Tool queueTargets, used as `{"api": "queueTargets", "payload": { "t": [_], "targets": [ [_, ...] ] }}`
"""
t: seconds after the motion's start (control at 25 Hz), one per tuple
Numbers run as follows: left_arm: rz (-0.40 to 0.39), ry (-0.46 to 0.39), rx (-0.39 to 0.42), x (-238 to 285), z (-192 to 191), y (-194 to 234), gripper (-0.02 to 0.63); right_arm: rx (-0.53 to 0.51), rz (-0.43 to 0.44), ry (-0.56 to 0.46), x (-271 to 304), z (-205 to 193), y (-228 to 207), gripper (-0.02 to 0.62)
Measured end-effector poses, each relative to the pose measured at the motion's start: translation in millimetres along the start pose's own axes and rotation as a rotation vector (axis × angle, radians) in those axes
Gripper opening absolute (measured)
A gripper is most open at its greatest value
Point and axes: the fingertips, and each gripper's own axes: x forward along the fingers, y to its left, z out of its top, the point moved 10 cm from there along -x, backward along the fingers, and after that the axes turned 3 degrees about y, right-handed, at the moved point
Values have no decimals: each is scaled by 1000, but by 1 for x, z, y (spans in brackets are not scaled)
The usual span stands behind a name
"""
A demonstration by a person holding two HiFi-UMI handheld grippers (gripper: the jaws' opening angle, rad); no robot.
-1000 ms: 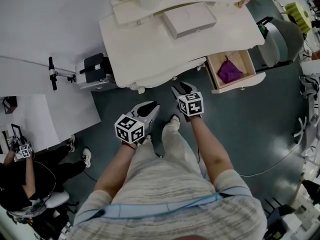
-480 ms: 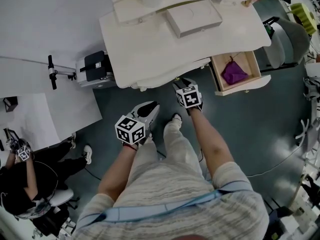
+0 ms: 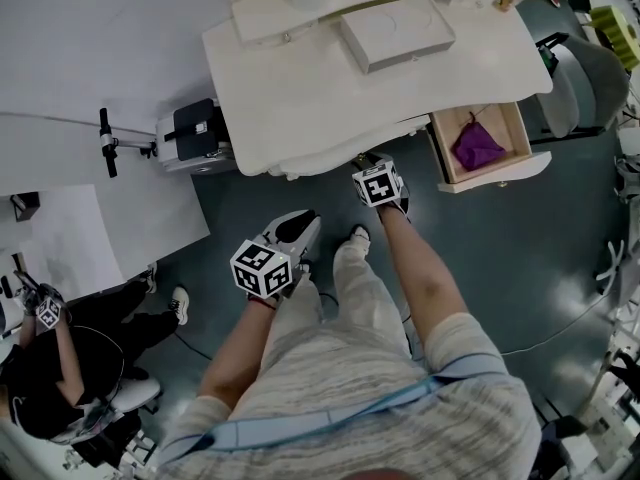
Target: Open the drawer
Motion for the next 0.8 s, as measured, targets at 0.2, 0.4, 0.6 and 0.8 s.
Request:
{"api": "queueTargets", "payload": {
  "t": [0.2,0.4,0.6,0.8],
  "targets": [
    [1,-3,-4,-3,-3,-2,61,-65,-37,42,0,7,0,123],
    [0,-8,-1,-7,-2,-7,61,-67,-36,38,-2,10,3,123],
    [-3,-10,2,-8,-2,-9,61,-57,-55,45,-6,3,4,123],
    [-11,-6,4,-9,-4,-12,61,-48,-52,45,-10,-8,8,123]
  ]
}}
